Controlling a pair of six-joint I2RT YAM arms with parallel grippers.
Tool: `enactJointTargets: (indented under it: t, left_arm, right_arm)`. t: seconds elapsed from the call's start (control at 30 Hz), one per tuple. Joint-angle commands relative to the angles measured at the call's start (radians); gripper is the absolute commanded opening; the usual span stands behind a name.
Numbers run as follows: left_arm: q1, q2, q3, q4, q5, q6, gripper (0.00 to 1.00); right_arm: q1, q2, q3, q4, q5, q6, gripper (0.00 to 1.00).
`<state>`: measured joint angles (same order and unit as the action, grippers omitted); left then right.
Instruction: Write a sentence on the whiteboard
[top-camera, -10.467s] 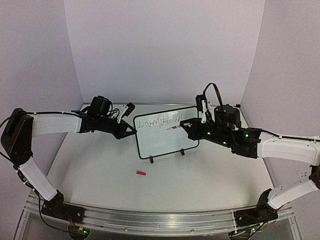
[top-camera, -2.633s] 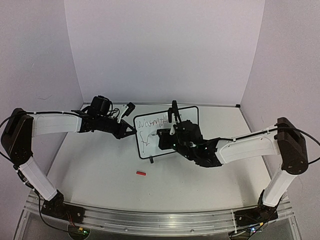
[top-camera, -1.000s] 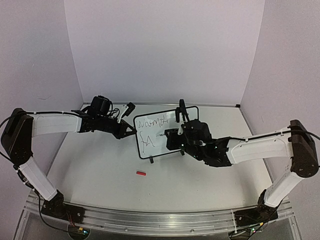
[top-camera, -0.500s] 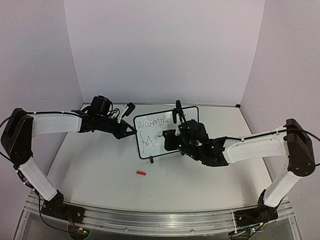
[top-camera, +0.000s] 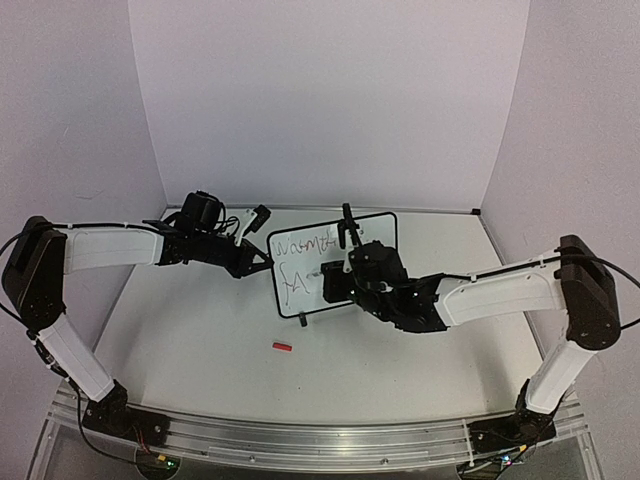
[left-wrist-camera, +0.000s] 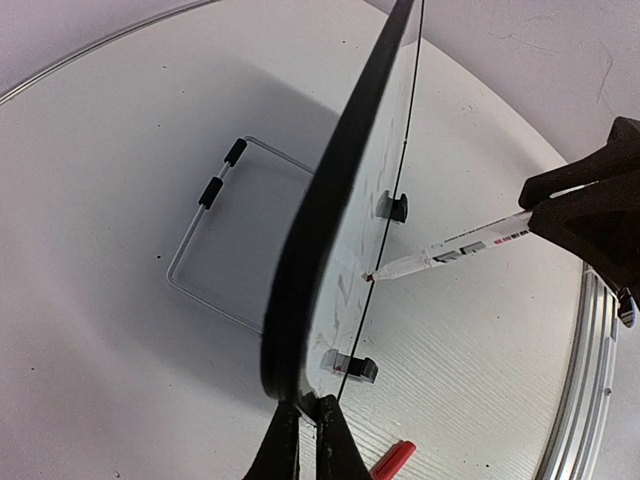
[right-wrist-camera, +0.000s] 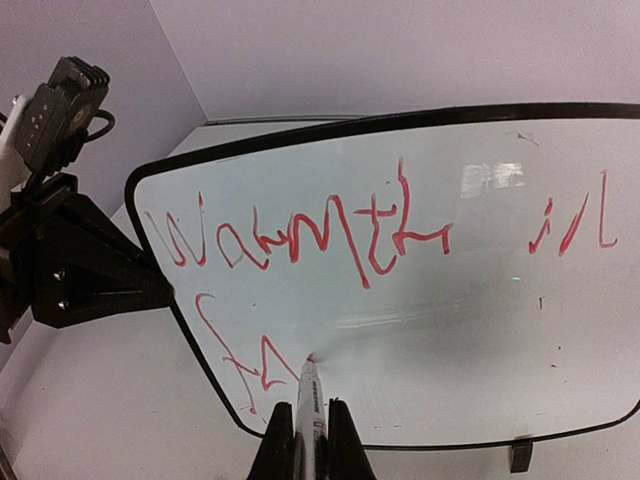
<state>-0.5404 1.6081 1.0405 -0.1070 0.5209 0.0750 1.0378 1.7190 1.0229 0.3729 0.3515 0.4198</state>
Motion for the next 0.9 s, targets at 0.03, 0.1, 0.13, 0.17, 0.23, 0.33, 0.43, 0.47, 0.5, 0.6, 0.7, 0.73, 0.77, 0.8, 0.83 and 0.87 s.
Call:
enactJointTargets:
  t: [0.03, 0.1, 0.13, 0.17, 0.23, 0.33, 0.43, 0.47, 0.5, 0.6, 0.7, 0.73, 0.77, 0.8, 0.83, 0.87]
  left_arm:
    - [0.000, 0.016, 0.021, -0.046, -0.049, 0.036, 0.00]
    - [-0.001, 0.016, 0.022, -0.046, -0.049, 0.037, 0.00]
    - [-0.001, 0.016, 0.021, -0.046, -0.049, 0.038, 0.00]
    - [-0.001, 0.015, 0.022, -0.046, -0.048, 0.037, 0.00]
    - [-0.001, 0.015, 0.023, -0.046, -0.049, 0.038, 0.00]
    - [-0.001, 0.014, 0.023, -0.046, -0.049, 0.037, 0.00]
    - [-0.001, 0.013, 0.022, -0.046, -0.049, 0.038, 0.00]
    - [-0.001, 0.013, 0.022, -0.046, -0.049, 0.038, 0.00]
    - [0.000, 0.013, 0.022, -0.046, -0.048, 0.037, 0.00]
    - [-0.001, 0.013, 0.022, -0.047, -0.049, 0.036, 0.00]
    - [-0.001, 0.010, 0.021, -0.046, -0.049, 0.037, 0.00]
    - [-0.001, 0.009, 0.021, -0.046, -0.049, 0.037, 0.00]
    - [-0.001, 0.009, 0.021, -0.046, -0.049, 0.036, 0.00]
    - [-0.001, 0.009, 0.021, -0.046, -0.049, 0.036, 0.00]
    - [-0.001, 0.009, 0.021, -0.046, -0.049, 0.036, 0.00]
    - [-0.002, 0.009, 0.022, -0.046, -0.048, 0.037, 0.00]
  right_arm:
    - [-0.006, 0.016, 0.017, -0.014, 0.024, 0.019, 0.00]
    - [-0.006, 0.016, 0.010, -0.020, 0.019, 0.027, 0.00]
    - [-0.006, 0.017, 0.007, -0.023, 0.015, 0.032, 0.00]
    - [-0.006, 0.017, 0.004, -0.023, 0.011, 0.036, 0.00]
    - [-0.006, 0.020, 0.002, -0.026, 0.005, 0.043, 0.00]
    - [-0.006, 0.024, 0.001, -0.034, -0.005, 0.053, 0.00]
    - [-0.006, 0.022, -0.003, -0.034, -0.006, 0.060, 0.00]
    - [-0.006, 0.022, -0.002, -0.034, -0.007, 0.060, 0.00]
    - [-0.006, 0.022, 0.000, -0.035, -0.008, 0.058, 0.00]
    - [-0.006, 0.022, 0.009, -0.035, -0.008, 0.054, 0.00]
    - [-0.006, 0.012, 0.015, -0.032, -0.004, 0.048, 0.00]
    - [-0.005, 0.007, 0.015, -0.026, -0.004, 0.047, 0.00]
    - [-0.006, 0.000, 0.016, -0.018, -0.003, 0.045, 0.00]
    - [-0.007, -0.007, 0.016, -0.011, -0.001, 0.043, 0.00]
    - [-0.006, -0.014, 0.017, -0.004, 0.002, 0.041, 0.00]
    - [-0.005, -0.020, 0.018, 0.004, 0.005, 0.036, 0.00]
